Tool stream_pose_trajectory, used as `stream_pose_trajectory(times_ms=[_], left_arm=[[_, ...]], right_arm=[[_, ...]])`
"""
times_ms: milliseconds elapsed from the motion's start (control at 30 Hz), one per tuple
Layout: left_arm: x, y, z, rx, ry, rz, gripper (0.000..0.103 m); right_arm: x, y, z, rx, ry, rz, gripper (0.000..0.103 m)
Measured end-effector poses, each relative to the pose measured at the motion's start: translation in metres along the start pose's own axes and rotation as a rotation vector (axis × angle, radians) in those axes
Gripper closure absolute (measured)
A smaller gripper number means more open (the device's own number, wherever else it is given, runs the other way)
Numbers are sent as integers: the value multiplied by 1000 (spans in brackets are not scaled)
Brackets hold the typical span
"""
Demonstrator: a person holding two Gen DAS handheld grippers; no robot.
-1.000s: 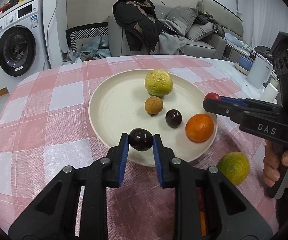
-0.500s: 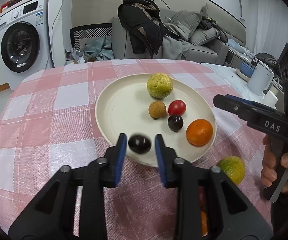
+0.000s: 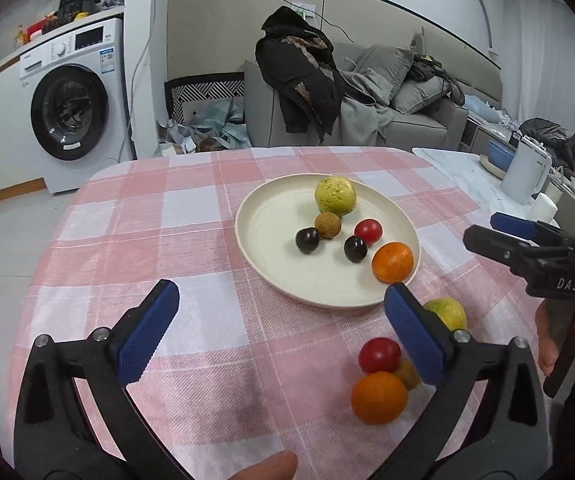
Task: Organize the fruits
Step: 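Withdraw both open grippers toward the remaining loose fruits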
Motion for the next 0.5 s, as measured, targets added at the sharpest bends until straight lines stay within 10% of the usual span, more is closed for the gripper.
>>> stream_pose_trajectory(times_ms=[500], left_arm=[[36, -19, -51, 8, 25, 25, 1]], right_arm=[[43, 21, -37, 17, 64, -85, 0]])
Point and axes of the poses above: each gripper's, at about its wrist camera, not at the fingertips, and z roughly the way its jaws point, y to its left, x to its underside, the point moved 1 cm from there along z, roughly the way its jaws point, and after that the axes turned 6 degrees about z, right-handed, at the moved point
